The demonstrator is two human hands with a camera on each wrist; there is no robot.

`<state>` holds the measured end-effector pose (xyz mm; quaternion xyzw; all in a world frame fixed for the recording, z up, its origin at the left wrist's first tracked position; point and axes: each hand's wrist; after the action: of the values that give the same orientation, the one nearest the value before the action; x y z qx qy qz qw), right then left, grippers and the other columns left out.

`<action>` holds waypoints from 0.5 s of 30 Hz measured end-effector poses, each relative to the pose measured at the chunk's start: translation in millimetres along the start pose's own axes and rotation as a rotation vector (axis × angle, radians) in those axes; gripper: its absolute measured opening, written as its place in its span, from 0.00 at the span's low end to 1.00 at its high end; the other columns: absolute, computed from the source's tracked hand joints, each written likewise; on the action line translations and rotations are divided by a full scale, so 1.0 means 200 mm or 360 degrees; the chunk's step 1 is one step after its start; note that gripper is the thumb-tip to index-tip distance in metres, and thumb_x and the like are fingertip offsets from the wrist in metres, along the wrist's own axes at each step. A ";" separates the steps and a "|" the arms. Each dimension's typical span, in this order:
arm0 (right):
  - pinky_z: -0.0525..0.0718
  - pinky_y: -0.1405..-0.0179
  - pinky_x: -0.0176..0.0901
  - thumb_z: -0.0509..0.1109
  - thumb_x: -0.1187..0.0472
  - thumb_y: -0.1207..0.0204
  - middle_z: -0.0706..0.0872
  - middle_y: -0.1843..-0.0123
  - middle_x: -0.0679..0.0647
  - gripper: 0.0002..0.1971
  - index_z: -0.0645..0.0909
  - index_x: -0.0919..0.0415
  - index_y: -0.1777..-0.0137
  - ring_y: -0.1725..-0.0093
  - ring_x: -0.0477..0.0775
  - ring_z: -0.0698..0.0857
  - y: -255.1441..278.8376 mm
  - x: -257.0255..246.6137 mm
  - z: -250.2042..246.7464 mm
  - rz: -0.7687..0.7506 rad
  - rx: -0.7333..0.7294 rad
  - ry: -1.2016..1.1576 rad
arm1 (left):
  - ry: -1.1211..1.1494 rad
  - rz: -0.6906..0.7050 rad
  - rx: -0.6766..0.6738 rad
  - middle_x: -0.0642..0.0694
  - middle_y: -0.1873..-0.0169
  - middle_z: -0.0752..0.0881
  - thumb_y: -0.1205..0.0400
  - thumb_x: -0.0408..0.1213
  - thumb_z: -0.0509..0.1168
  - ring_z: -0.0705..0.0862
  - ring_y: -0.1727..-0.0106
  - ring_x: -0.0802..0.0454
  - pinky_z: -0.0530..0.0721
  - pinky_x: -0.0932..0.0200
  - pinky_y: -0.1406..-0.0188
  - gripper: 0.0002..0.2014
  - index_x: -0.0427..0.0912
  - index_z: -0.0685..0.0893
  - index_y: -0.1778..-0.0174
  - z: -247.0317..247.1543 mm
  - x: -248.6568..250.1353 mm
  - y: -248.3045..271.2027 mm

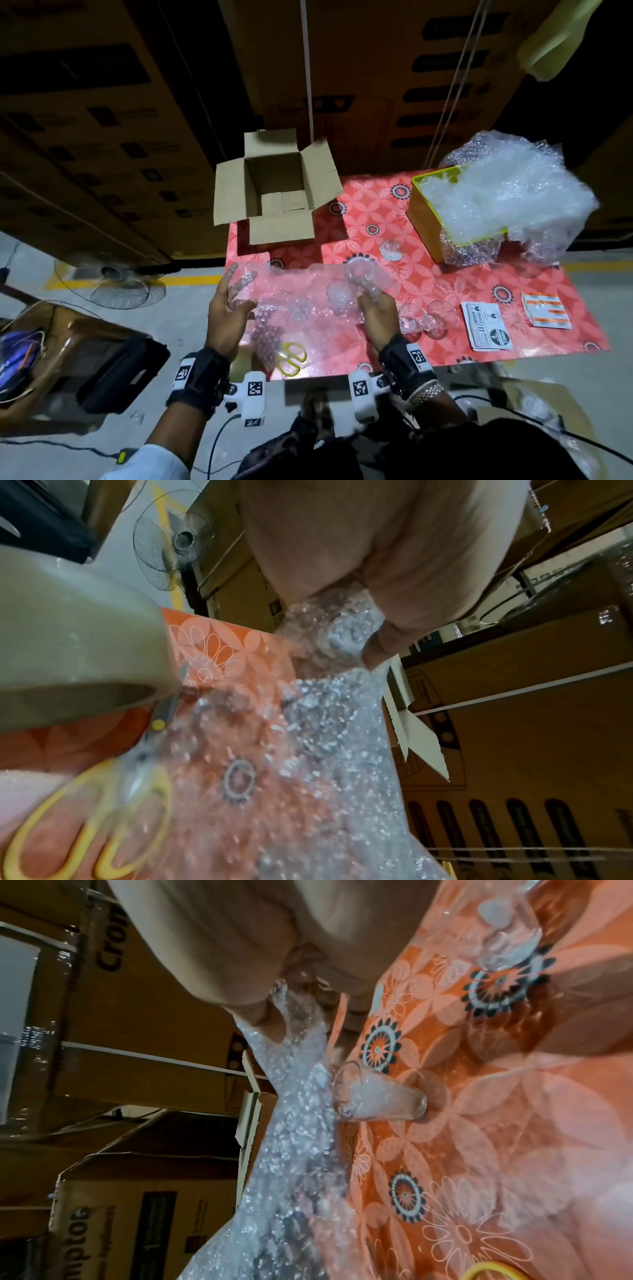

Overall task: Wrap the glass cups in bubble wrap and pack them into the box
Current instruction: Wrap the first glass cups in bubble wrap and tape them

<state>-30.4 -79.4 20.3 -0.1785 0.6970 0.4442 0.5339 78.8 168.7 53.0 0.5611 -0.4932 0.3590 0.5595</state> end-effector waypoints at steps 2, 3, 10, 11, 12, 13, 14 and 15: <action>0.78 0.57 0.44 0.71 0.46 0.28 0.80 0.59 0.40 0.22 0.82 0.57 0.38 0.61 0.44 0.77 -0.01 -0.02 0.00 0.0048 -0.0038 -0.0028 | -0.0020 -0.0020 0.0001 0.51 0.30 0.82 0.15 0.18 0.66 0.88 0.45 0.52 0.90 0.59 0.58 0.39 0.56 0.67 0.12 0.00 -0.01 -0.01; 0.77 0.57 0.45 0.70 0.45 0.30 0.81 0.57 0.45 0.23 0.81 0.59 0.41 0.60 0.46 0.77 -0.01 -0.01 0.01 0.0073 -0.0048 -0.0046 | -0.0026 -0.0053 0.0023 0.49 0.31 0.81 0.15 0.18 0.65 0.88 0.44 0.51 0.90 0.59 0.59 0.39 0.54 0.66 0.12 0.00 -0.03 -0.02; 0.83 0.57 0.44 0.56 0.76 0.16 0.83 0.31 0.51 0.28 0.80 0.52 0.23 0.41 0.64 0.87 -0.02 0.17 -0.06 0.0247 -0.0114 -0.0137 | 0.0084 -0.0475 0.0267 0.35 0.43 0.91 0.29 0.29 0.81 0.92 0.46 0.38 0.91 0.39 0.43 0.39 0.36 0.76 0.21 -0.04 -0.19 -0.12; 0.84 0.57 0.38 0.56 0.80 0.18 0.81 0.28 0.53 0.30 0.79 0.54 0.23 0.35 0.60 0.83 -0.03 0.20 -0.06 0.0246 -0.0098 -0.0101 | 0.0080 -0.0477 0.0267 0.36 0.43 0.92 0.32 0.33 0.83 0.93 0.45 0.39 0.91 0.38 0.41 0.40 0.35 0.77 0.22 -0.04 -0.21 -0.13; 0.84 0.56 0.35 0.55 0.83 0.20 0.80 0.27 0.54 0.32 0.78 0.55 0.22 0.31 0.57 0.81 -0.05 0.23 -0.05 0.0242 -0.0074 -0.0055 | 0.0078 -0.0471 0.0250 0.36 0.42 0.92 0.32 0.33 0.83 0.93 0.45 0.39 0.91 0.37 0.40 0.40 0.36 0.77 0.23 -0.04 -0.22 -0.13; 0.84 0.52 0.37 0.56 0.85 0.21 0.79 0.25 0.54 0.35 0.76 0.55 0.21 0.29 0.56 0.80 -0.07 0.24 -0.04 0.0229 -0.0061 -0.0004 | 0.0083 -0.0462 0.0241 0.36 0.41 0.91 0.29 0.31 0.82 0.92 0.44 0.39 0.90 0.37 0.40 0.38 0.36 0.77 0.23 -0.04 -0.21 -0.12; 0.85 0.47 0.40 0.57 0.86 0.23 0.79 0.24 0.53 0.37 0.74 0.54 0.19 0.29 0.56 0.80 -0.09 0.26 -0.02 0.0210 -0.0050 0.0057 | 0.0095 -0.0451 0.0243 0.35 0.40 0.90 0.26 0.28 0.81 0.92 0.43 0.38 0.90 0.38 0.39 0.35 0.36 0.76 0.22 -0.03 -0.19 -0.11; 0.85 0.46 0.44 0.59 0.86 0.25 0.79 0.23 0.52 0.39 0.72 0.53 0.18 0.30 0.55 0.81 -0.11 0.27 0.00 0.0192 -0.0032 0.0099 | 0.0115 -0.0439 0.0261 0.34 0.39 0.89 0.23 0.25 0.79 0.91 0.42 0.38 0.89 0.38 0.37 0.34 0.36 0.74 0.21 -0.03 -0.18 -0.10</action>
<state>-34.2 -79.0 -37.5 -0.1552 0.7183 0.4768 0.4823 89.7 177.9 13.4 0.6539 -0.3602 0.3377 0.5732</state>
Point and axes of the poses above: each hand's wrist, its own y-axis away from the middle knuckle, its own z-axis out of the palm, x = y × z
